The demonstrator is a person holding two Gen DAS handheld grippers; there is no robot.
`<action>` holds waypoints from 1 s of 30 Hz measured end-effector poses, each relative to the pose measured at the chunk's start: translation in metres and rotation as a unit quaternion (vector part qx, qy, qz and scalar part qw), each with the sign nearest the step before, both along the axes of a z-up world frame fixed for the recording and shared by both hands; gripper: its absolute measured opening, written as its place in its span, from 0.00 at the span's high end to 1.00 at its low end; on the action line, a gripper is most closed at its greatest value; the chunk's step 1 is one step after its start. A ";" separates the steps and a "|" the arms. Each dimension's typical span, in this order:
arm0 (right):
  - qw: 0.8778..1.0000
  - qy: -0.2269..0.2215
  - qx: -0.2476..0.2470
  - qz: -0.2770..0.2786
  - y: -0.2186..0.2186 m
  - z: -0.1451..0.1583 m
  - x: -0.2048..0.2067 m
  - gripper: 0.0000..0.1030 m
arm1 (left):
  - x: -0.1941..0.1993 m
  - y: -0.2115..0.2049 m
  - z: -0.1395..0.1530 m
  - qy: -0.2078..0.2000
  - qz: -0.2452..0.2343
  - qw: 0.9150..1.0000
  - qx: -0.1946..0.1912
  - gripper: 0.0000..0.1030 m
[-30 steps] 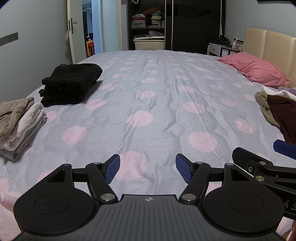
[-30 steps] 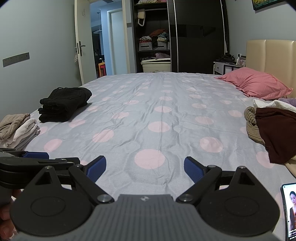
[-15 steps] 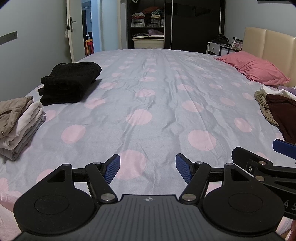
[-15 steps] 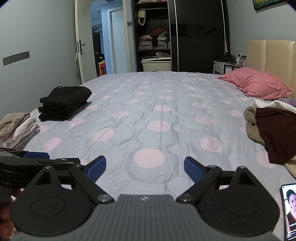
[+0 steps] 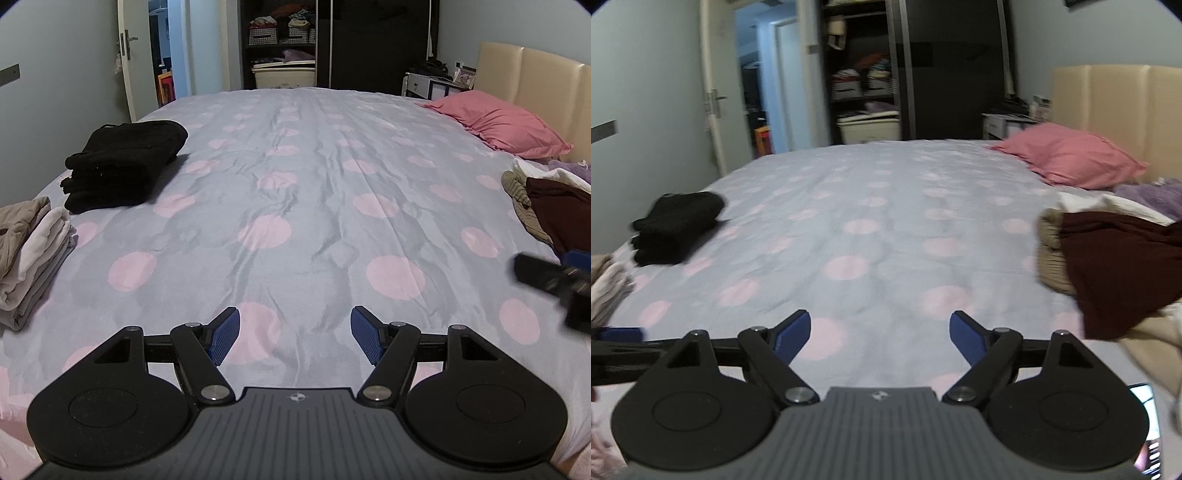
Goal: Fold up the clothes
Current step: 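Reach the right tool to the maroon sweater pile and grasp it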
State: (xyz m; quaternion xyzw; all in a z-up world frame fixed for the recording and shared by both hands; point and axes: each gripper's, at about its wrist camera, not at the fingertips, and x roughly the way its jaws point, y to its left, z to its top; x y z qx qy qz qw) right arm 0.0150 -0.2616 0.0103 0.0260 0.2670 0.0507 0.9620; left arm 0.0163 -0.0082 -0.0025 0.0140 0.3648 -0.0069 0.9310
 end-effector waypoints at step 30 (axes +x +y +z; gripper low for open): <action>0.935 0.079 -0.046 -0.342 -0.416 -0.031 0.095 0.77 | 0.073 0.006 -0.036 0.053 0.034 0.996 0.066 0.37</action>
